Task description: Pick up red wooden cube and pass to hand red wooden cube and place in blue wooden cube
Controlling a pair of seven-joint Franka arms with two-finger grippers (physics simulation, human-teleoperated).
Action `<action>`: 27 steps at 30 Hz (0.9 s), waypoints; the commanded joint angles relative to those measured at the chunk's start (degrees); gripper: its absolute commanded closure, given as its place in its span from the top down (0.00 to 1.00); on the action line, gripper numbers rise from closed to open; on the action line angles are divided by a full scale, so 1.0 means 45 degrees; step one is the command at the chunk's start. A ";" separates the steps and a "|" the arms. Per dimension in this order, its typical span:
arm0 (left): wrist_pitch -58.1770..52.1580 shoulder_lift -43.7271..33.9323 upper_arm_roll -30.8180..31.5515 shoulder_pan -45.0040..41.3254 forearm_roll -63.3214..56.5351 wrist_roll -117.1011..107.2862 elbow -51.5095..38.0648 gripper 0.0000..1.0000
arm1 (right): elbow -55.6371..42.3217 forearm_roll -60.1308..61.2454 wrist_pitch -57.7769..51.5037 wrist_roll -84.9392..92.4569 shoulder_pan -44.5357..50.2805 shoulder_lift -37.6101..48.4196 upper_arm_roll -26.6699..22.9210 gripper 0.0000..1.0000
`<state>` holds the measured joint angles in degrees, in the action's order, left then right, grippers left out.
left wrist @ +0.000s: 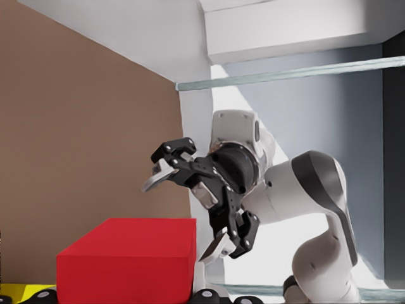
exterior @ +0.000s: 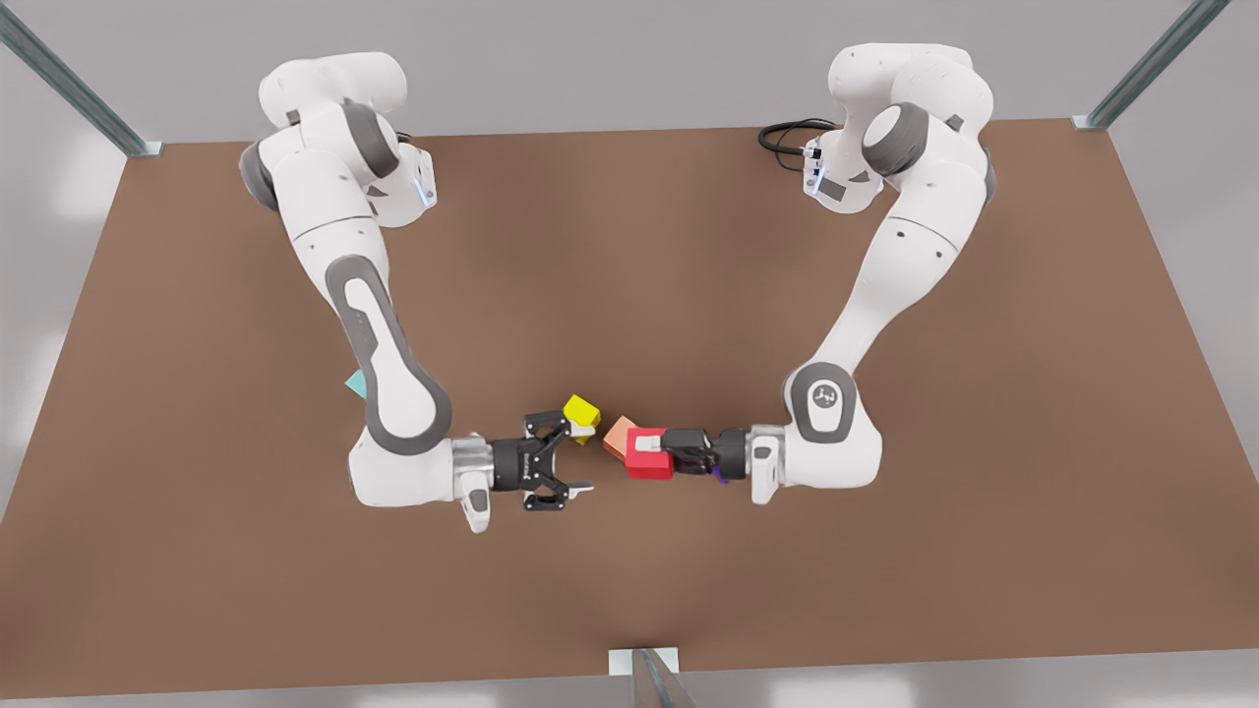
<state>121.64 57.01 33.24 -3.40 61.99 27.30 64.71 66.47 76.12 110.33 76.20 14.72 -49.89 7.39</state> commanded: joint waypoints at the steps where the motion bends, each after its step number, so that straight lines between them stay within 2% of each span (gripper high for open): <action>1: 0.0410 0.0006 0.0015 -0.0006 0.0366 0.8542 -0.0023 0.55 | -0.0063 0.0292 -0.0046 0.9122 -0.0010 -0.0066 0.0077 1.00; 5: 0.0410 0.0006 0.0015 -0.0006 0.1166 0.8700 0.0016 0.56 | -0.0063 0.0468 -0.0377 0.9161 -0.0030 -0.0202 0.0057 1.00; 8: 0.0449 -0.0091 0.0035 -0.0006 0.1108 0.6376 0.0016 0.56 | -0.0200 0.0487 -0.0535 0.9083 -0.0049 -0.0183 0.0077 1.00; 11: 0.0605 -0.0091 0.0055 -0.0085 0.1127 0.6062 0.0016 0.56 | -0.0063 0.0702 -0.0535 0.9005 -0.0049 -0.0203 0.0291 1.00; 19: 0.0898 -0.0013 0.0055 -0.0221 0.1205 0.4305 0.0074 0.56 | -0.0161 0.0800 0.0208 0.8712 -0.0049 -0.0222 0.0291 1.00; 27: 0.0879 0.0065 0.0113 -0.0299 0.1244 0.0204 0.0055 0.56 | -0.0669 0.1268 0.1165 0.9434 0.0009 -0.0593 0.0487 1.00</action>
<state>126.12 57.42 33.65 -4.71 66.73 39.50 64.99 63.64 81.32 113.45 107.50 14.76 -52.59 9.40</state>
